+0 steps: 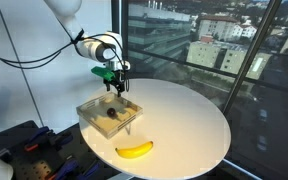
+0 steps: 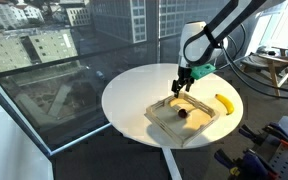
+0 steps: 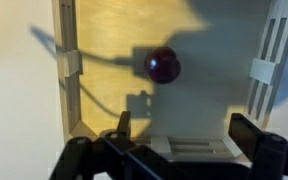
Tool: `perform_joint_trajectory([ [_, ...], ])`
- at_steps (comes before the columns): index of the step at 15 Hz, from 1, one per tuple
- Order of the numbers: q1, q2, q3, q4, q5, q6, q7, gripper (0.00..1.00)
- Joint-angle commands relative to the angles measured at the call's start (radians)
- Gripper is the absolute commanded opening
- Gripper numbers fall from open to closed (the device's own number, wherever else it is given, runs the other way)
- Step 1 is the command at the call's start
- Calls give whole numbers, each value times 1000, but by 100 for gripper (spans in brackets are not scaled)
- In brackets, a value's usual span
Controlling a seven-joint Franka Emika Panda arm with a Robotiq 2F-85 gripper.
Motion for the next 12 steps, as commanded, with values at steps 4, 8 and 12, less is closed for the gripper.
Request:
perform_joint_trajectory([
  [4, 13, 27, -8, 12, -17, 33, -5, 100],
  [8, 23, 35, -10, 5, -26, 51, -1, 100],
  [12, 28, 41, -9, -1, -27, 58, 0, 100],
])
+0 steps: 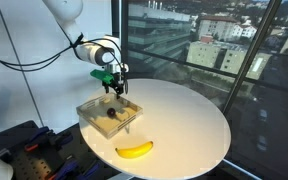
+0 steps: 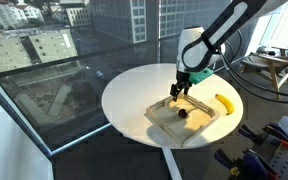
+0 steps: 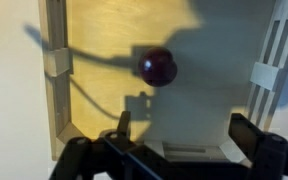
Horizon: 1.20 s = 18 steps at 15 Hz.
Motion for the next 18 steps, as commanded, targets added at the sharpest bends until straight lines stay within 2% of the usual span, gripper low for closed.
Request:
perform_joint_trajectory([
  [1, 9, 6, -8, -4, -14, 19, -1, 100],
  [18, 18, 61, -16, -32, -22, 104, -1, 100],
])
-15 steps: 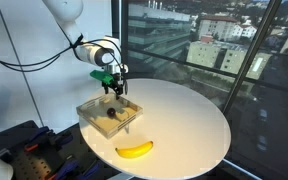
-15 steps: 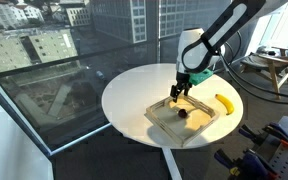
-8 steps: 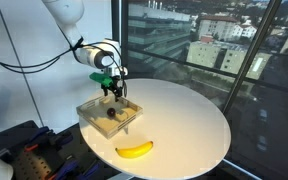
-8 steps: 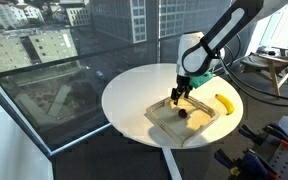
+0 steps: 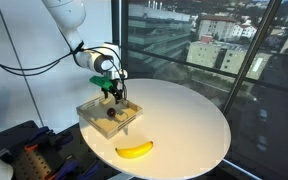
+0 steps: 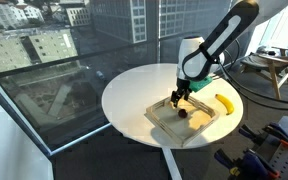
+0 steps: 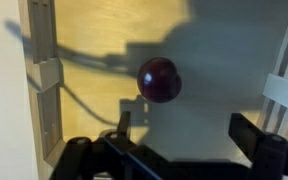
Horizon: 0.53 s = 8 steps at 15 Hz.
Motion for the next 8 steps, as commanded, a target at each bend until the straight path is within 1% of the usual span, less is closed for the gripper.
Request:
perform_joint_trajectory([
  [1, 13, -1, -13, -18, -22, 35, -1, 100],
  [8, 14, 20, -16, -33, -20, 71, -4, 100],
])
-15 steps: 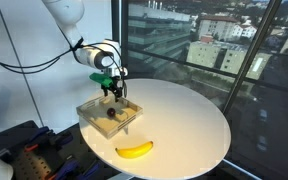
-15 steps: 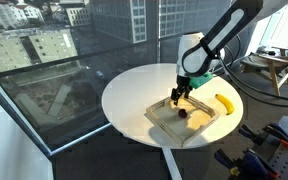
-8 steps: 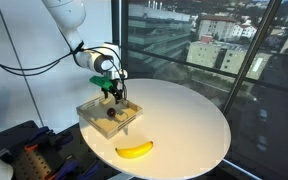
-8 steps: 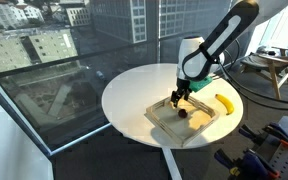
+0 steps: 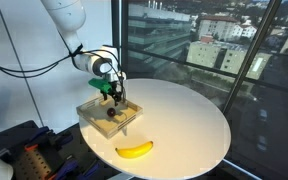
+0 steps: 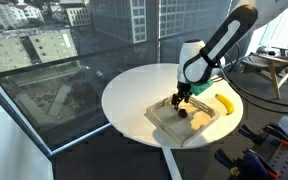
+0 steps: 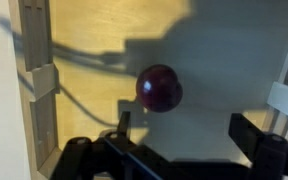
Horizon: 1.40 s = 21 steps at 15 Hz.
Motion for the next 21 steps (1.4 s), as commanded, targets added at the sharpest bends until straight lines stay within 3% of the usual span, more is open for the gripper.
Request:
perform_joint_trajectory([
  [1, 3, 6, -12, -13, -13, 29, -4, 100],
  [21, -5, 51, -30, -19, -10, 55, -7, 100],
])
